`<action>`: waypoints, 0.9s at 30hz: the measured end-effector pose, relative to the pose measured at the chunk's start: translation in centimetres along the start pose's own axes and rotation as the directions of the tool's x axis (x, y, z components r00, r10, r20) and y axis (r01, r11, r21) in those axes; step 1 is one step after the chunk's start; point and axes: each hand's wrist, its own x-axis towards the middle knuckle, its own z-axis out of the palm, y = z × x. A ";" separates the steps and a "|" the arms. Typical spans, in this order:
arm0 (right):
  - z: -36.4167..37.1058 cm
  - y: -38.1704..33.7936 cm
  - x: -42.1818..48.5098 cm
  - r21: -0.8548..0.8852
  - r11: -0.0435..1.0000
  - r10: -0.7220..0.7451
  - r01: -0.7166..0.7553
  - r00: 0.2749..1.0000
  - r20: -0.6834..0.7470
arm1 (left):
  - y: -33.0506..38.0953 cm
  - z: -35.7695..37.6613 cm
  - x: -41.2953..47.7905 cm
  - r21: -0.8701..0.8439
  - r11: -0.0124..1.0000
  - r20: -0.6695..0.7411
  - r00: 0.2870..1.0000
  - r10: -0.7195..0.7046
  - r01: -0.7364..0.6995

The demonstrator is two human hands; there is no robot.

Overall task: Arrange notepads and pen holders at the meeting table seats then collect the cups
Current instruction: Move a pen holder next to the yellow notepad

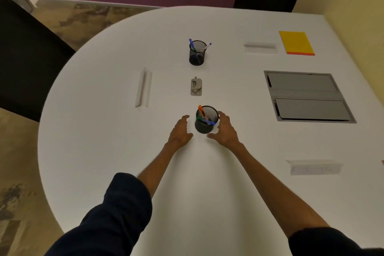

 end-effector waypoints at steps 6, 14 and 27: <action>0.9 0.3 2.4 0.088 0.995 0.050 -0.047 0.998 -0.027 | 0.6 0.8 2.3 -0.049 0.999 0.004 1.000 0.023 -0.023; 1.6 0.5 4.0 0.212 0.977 0.003 0.011 0.998 -0.066 | 1.5 1.5 3.8 -0.110 0.991 -0.029 0.997 0.073 -0.076; 0.3 0.5 -0.9 0.227 0.972 -0.022 0.058 0.987 -0.160 | 2.5 1.1 -0.4 -0.124 0.970 -0.057 0.978 0.202 -0.208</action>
